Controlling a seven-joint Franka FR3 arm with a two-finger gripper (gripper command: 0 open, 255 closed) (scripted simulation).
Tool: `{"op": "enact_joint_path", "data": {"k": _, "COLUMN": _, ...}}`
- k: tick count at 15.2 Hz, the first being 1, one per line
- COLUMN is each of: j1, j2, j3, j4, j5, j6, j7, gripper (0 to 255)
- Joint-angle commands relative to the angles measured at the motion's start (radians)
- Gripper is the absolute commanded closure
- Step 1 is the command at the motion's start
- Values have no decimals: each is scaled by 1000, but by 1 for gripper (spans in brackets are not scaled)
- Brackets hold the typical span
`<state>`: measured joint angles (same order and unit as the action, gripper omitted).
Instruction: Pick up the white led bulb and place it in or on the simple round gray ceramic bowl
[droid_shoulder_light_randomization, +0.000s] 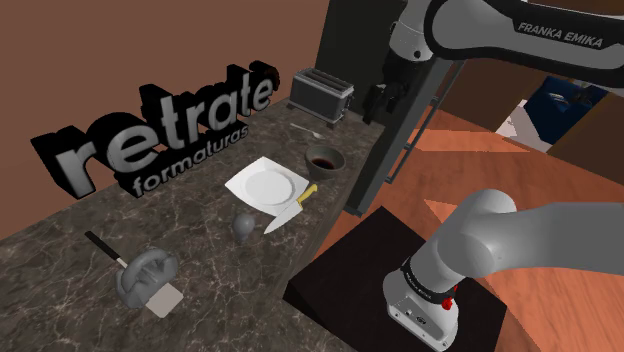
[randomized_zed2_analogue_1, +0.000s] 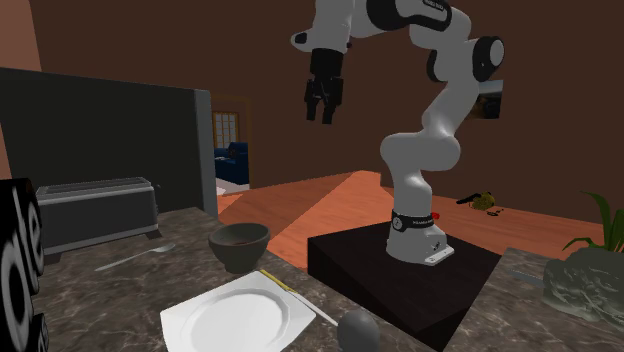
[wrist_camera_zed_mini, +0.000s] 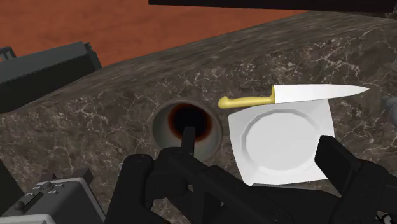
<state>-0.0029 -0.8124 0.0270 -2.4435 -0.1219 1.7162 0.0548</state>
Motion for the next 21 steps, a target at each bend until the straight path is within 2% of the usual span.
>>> {"op": "enact_joint_path", "data": {"k": 1, "j1": 0, "j2": 0, "j3": 0, "j4": 0, "j5": 0, "j6": 0, "j7": 0, "gripper": 0}}
{"op": "enact_joint_path", "data": {"k": 11, "j1": 72, "j2": 147, "j3": 146, "j4": -116, "j5": 104, "j6": 242, "j7": 177, "gripper": 0}}
{"op": "enact_joint_path", "data": {"k": 21, "j1": 116, "j2": 426, "j3": 305, "j4": -107, "j5": 149, "j6": 502, "j7": 361, "gripper": 0}}
